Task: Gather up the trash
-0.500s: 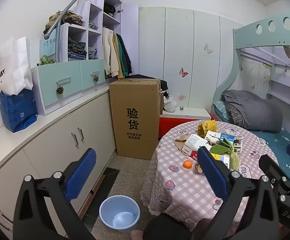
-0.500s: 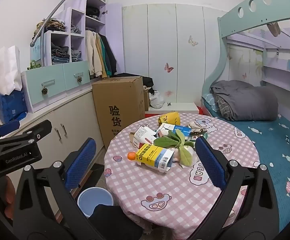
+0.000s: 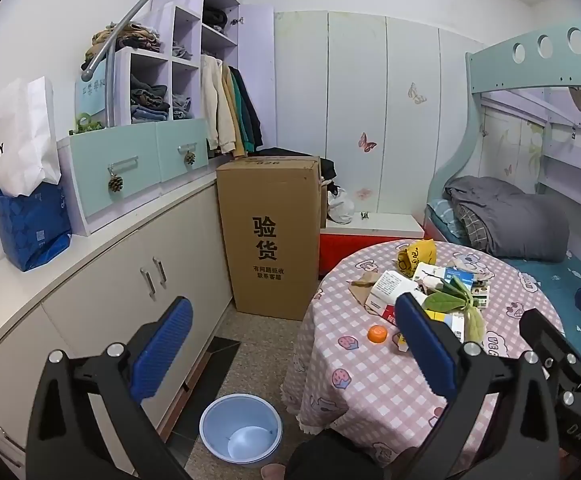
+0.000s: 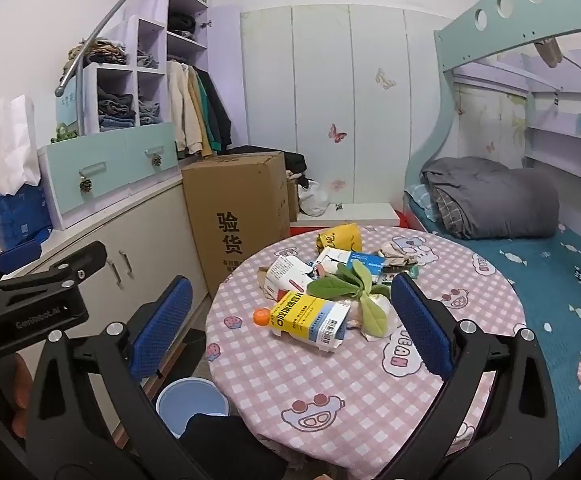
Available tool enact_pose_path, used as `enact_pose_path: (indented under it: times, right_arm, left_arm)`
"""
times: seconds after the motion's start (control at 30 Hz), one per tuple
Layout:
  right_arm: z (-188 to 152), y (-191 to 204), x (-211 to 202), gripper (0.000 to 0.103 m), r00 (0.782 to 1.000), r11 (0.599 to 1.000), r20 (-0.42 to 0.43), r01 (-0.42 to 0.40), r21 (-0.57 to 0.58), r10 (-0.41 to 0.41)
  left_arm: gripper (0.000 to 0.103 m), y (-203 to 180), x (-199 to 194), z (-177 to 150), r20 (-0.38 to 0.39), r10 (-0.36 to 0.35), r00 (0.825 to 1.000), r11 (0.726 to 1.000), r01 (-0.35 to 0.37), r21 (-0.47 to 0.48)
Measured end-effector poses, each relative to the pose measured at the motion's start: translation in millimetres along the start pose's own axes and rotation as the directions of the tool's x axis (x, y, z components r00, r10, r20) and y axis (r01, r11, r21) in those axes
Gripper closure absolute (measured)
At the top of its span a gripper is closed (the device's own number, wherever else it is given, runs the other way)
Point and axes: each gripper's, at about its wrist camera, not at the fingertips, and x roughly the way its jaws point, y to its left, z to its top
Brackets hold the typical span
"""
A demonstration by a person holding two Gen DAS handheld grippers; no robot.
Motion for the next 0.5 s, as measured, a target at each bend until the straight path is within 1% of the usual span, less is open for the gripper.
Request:
enact_pose_path:
  times: [0.1,0.5]
  right_arm:
    - [0.6,-1.3,2.1,0.006,1.000,1.000,-0.012,0.012,0.000,-0.012]
    - [-2.9,-1.9,8.4,0.006,1.000,1.000,-0.021,-0.006,-0.005,0.006]
  left_arm:
    - [0.004,0.0,3.3,1.4,-0.005,-0.003,1.000,1.000,0.003,-0.005]
    - [0.004,-1.4,5.7,1.2,-0.006,-0.003,1.000,1.000,0.003,-0.004]
